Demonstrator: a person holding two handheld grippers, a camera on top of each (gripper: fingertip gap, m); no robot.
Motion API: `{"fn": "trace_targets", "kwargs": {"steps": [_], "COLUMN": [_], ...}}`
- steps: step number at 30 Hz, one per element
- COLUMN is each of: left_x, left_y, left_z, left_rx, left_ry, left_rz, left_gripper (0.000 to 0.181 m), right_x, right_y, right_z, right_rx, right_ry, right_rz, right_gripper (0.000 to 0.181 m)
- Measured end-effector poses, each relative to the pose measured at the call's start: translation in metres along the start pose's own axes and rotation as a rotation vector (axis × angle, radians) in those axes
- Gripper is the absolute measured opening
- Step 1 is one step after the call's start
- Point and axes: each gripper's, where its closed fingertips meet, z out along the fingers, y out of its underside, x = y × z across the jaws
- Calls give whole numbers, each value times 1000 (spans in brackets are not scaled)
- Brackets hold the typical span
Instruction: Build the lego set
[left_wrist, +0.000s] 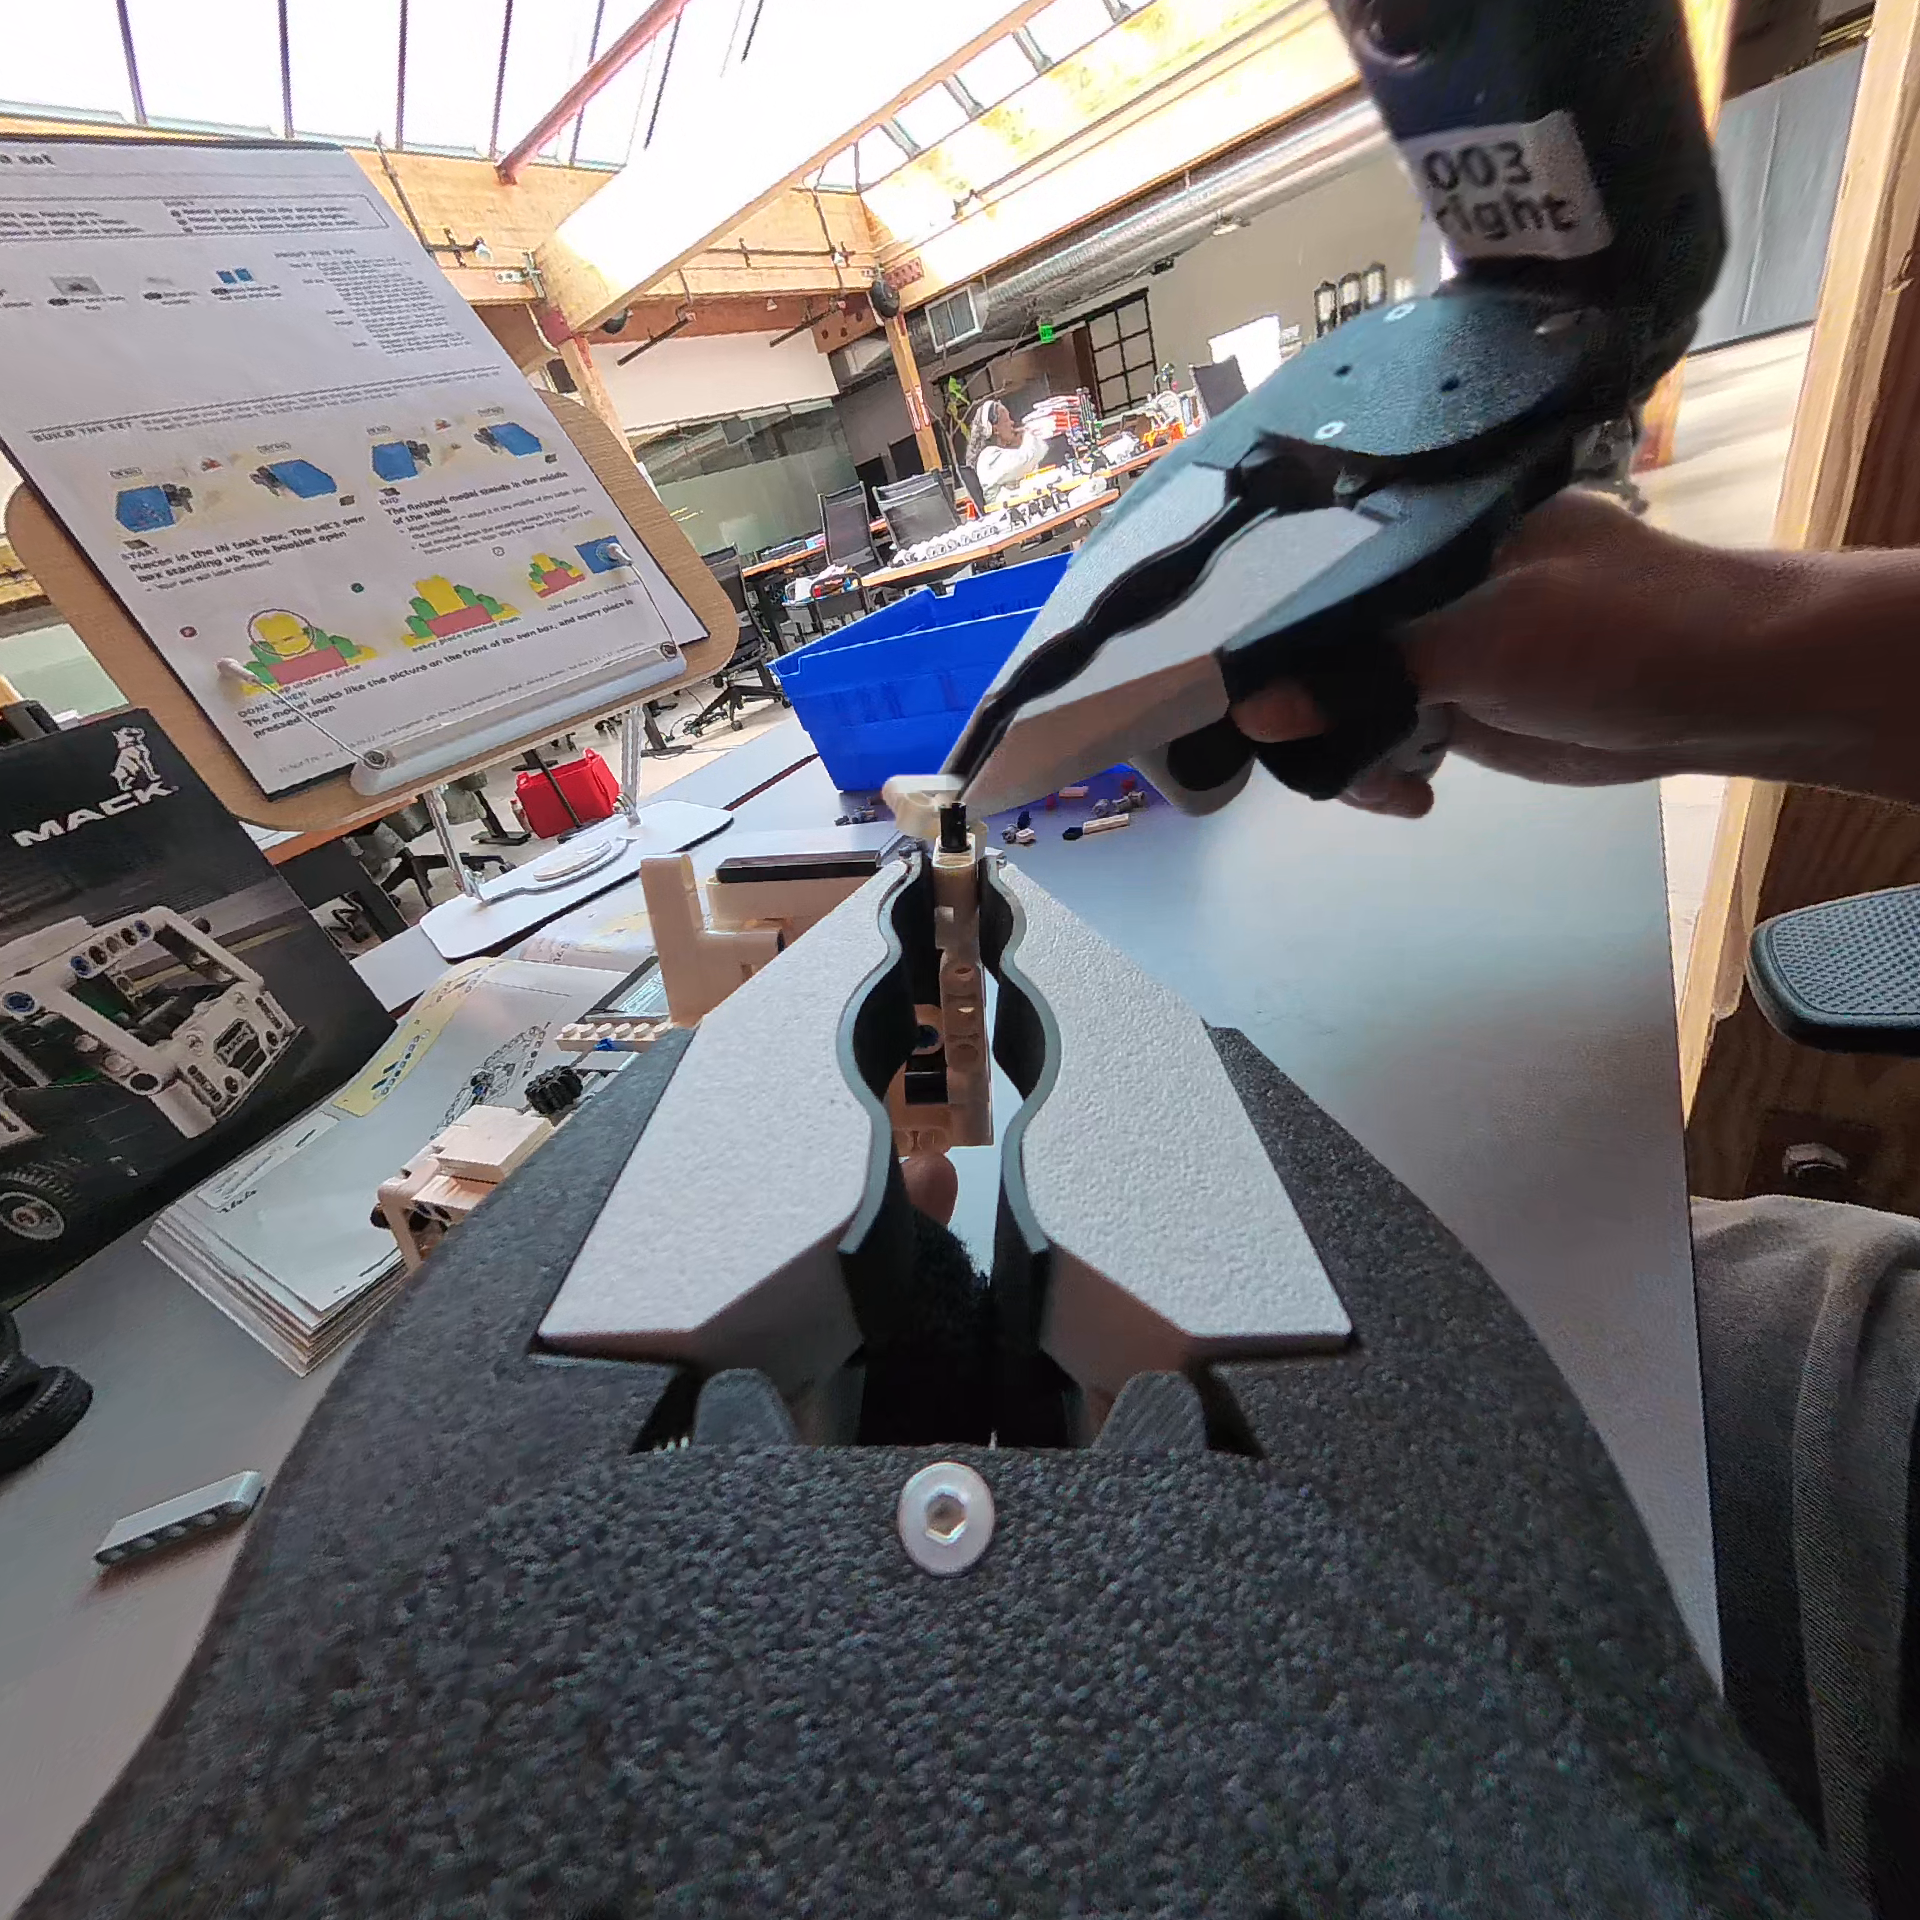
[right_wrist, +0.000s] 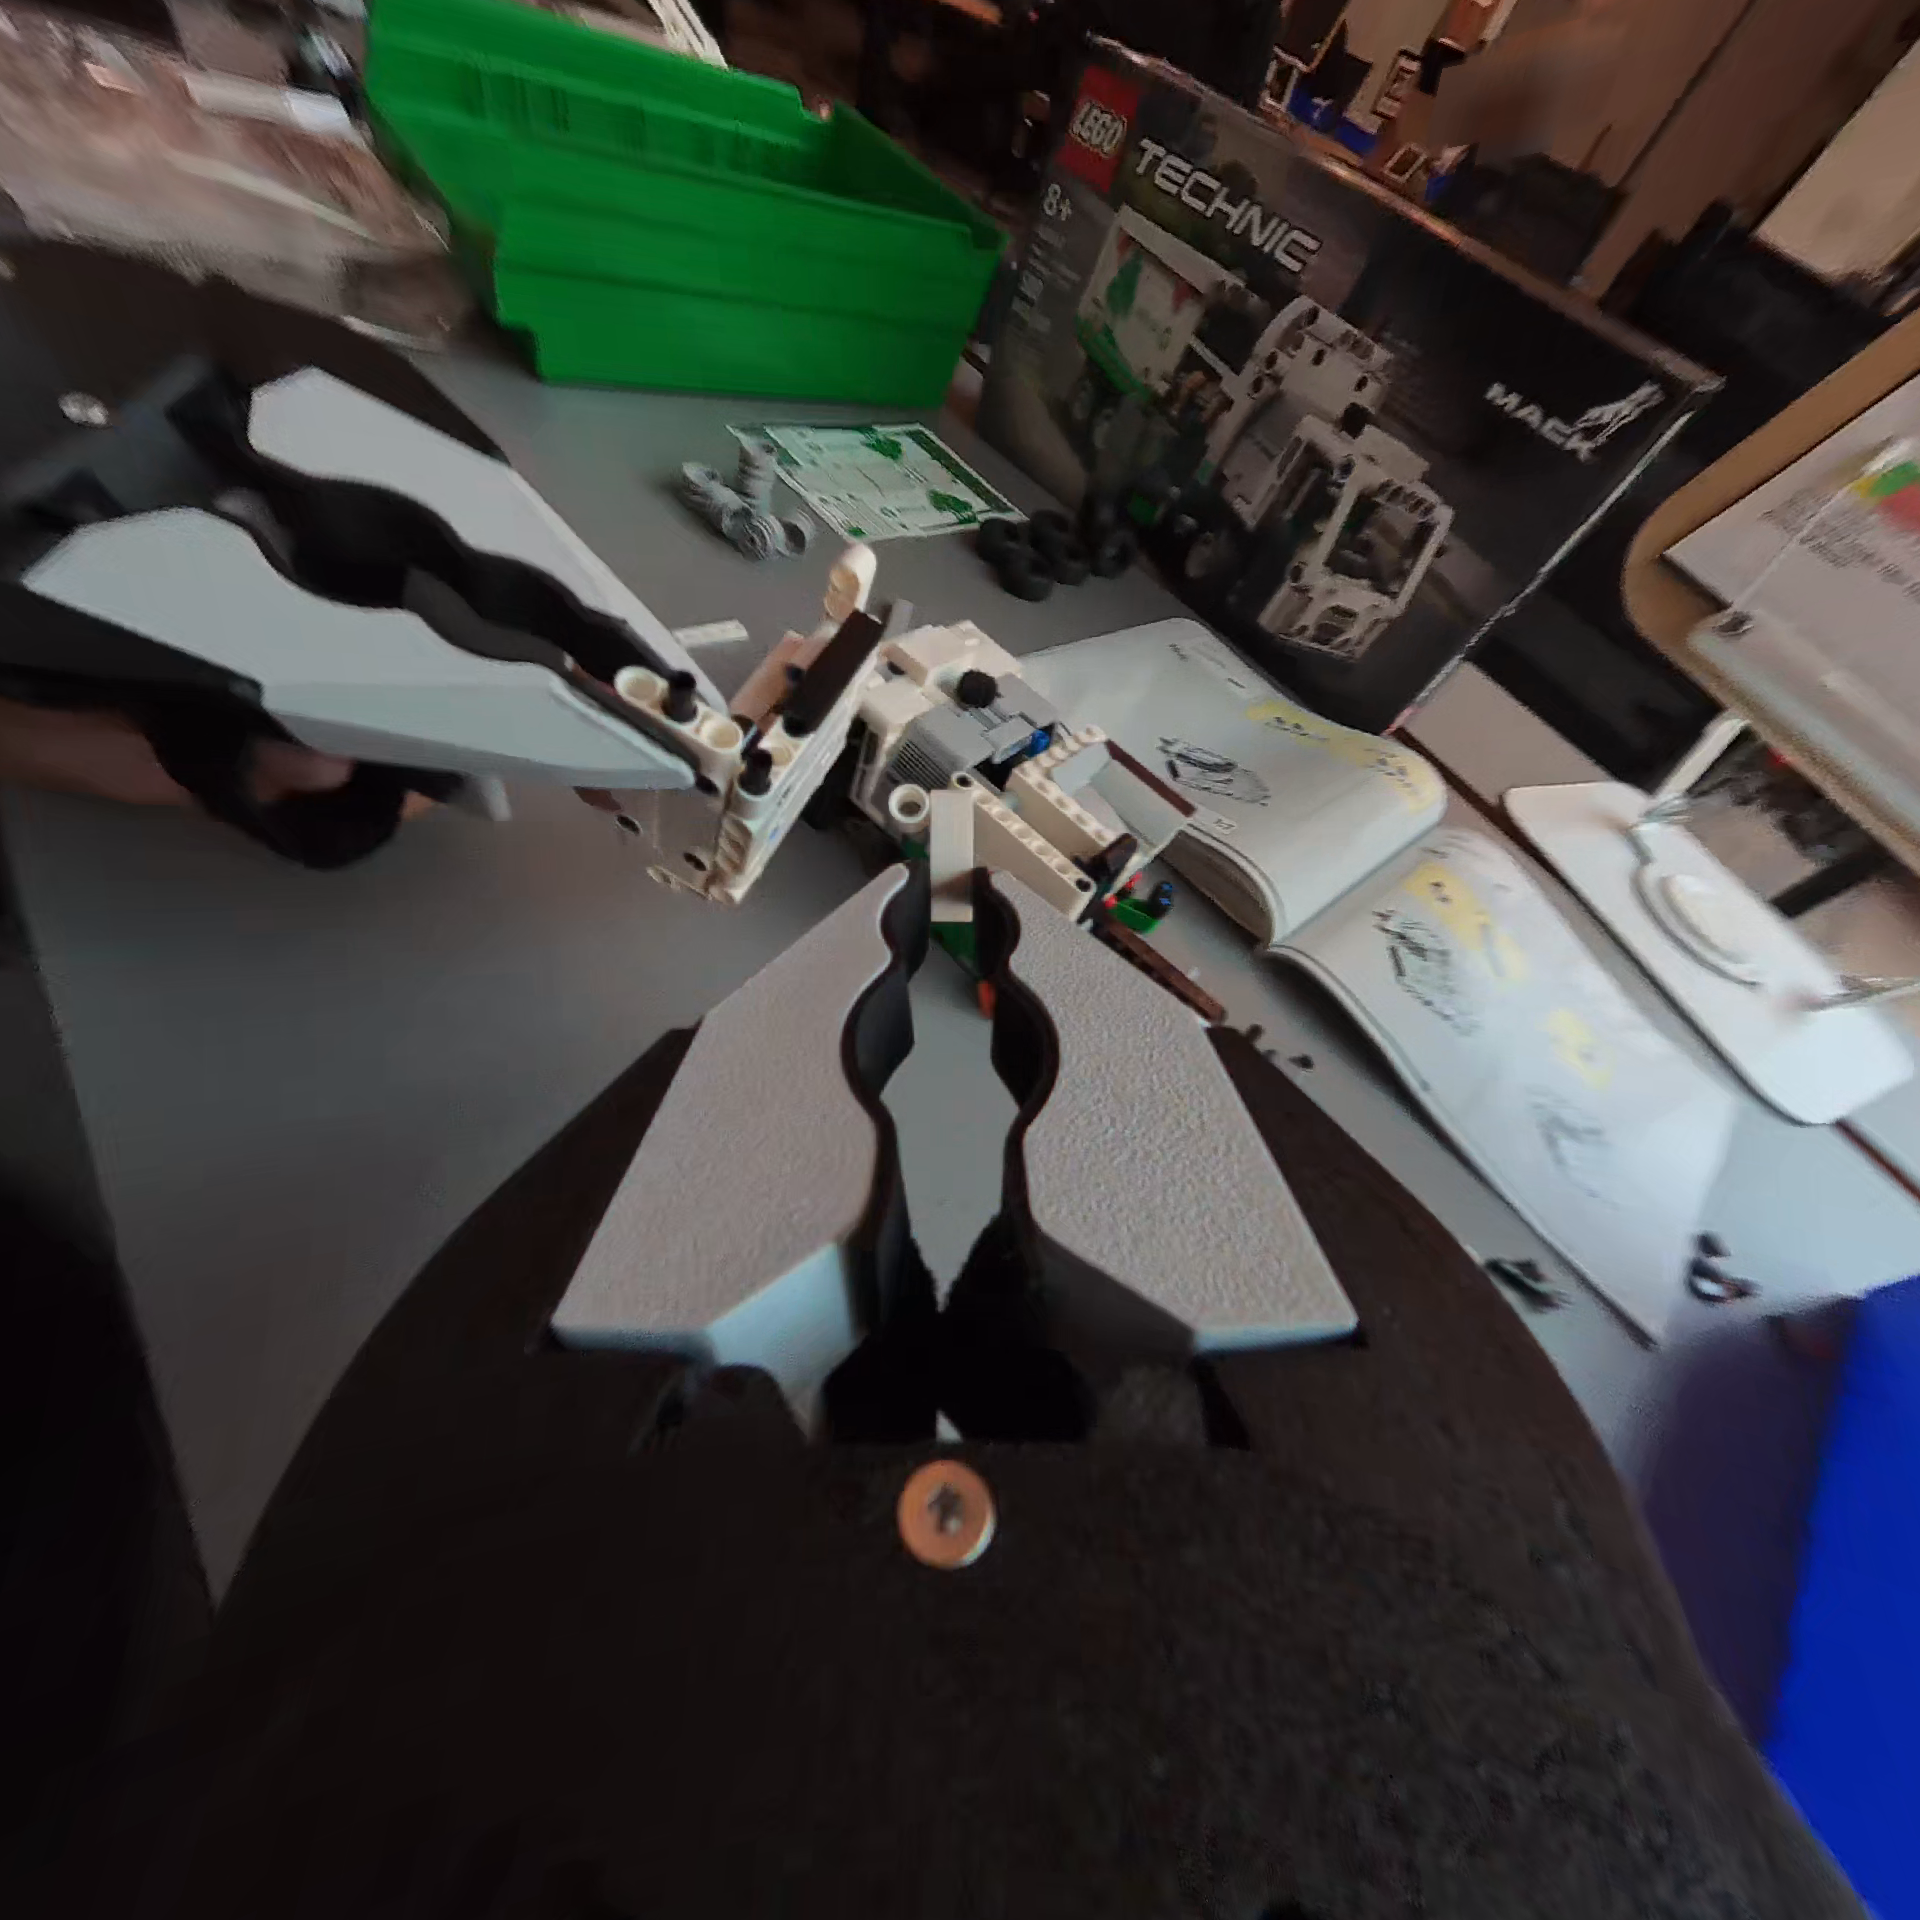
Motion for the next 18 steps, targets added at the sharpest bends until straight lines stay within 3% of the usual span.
{"fn": "trace_targets", "kwargs": {"steps": [4, 9, 12, 18], "left_x": [-3, 0, 0, 0], "left_y": [4, 7, 7, 8], "left_z": [1, 2, 3, 3], "left_rx": [-26, -49, -52, -52], "left_ry": [-38, -41, -37, -35], "left_rz": [35, 78, 74, 74], "left_gripper": [6, 6, 6, 6], "right_x": [1, 8, 3, -6], "right_y": [13, 77, 107, 118], "right_z": [-8, -26, -36, -40], "right_rx": [-162, -510, -640, -653], "right_ry": [139, 171, 122, 99], "right_rz": [-264, -497, -472, -346], "right_gripper": [7, 7, 7, 9]}}
